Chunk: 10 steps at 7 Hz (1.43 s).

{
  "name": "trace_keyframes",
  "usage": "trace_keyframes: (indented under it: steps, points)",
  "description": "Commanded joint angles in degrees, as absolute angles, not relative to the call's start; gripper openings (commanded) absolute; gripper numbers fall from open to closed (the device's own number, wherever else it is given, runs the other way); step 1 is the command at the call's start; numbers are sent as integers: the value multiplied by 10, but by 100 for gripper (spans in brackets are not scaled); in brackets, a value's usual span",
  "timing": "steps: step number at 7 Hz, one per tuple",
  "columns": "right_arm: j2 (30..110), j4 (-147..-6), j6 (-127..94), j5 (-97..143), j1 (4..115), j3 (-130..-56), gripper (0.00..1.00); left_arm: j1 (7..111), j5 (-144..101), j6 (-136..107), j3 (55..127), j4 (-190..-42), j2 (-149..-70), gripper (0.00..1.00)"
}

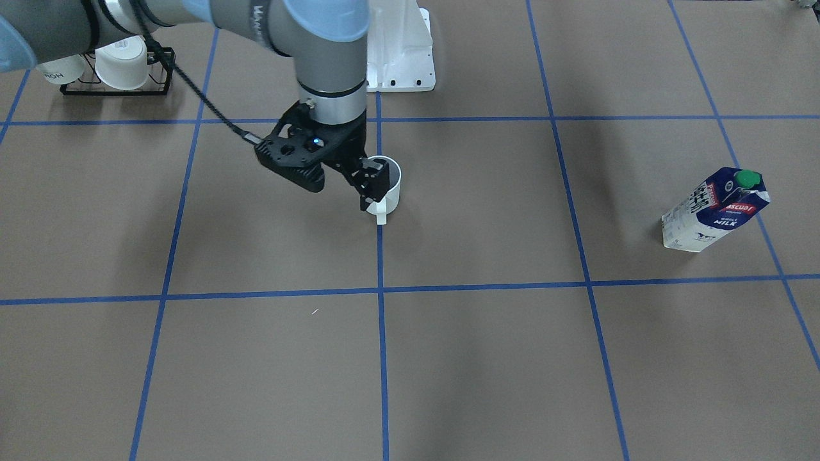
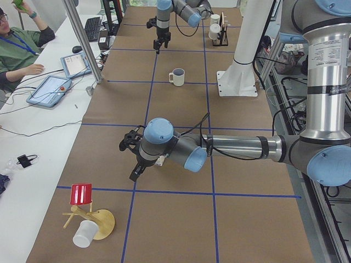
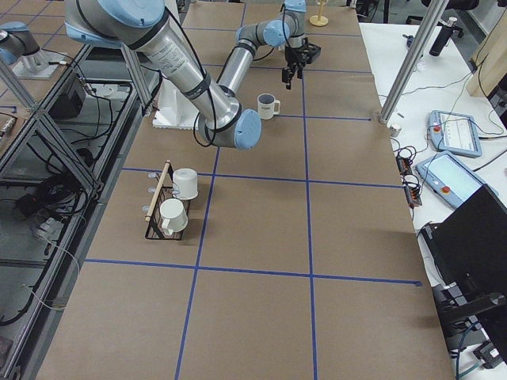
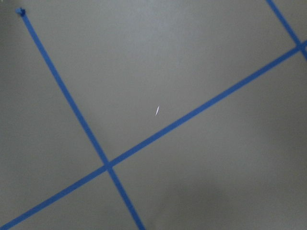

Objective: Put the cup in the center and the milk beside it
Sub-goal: 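Lower the mug onto the center, open the right gripper, withdraw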

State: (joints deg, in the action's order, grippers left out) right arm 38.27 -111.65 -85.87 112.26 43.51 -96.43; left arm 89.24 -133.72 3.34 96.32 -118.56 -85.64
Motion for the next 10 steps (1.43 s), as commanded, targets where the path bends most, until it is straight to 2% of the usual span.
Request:
trace_keyframes:
  steps: [1, 5, 7, 9, 10]
  points:
    - [484, -1117, -606, 1184, 552, -999, 100, 890, -1345, -23, 995, -1216, -861, 99]
    - [698, -1023, -210, 1253, 733, -1018, 100, 804, -1387, -196, 1029, -1223, -865, 99]
    - [798, -1020, -4, 1293, 841, -1013, 100, 758, -1376, -289, 1039, -1223, -864, 99]
    - [876, -1020, 95, 1291, 897, -1012, 100, 710, -1303, -315, 1033, -1222, -864, 99]
    - [891, -1020, 116, 1289, 908, -1012, 100, 694, -1279, -316, 1028, -1221, -864, 98]
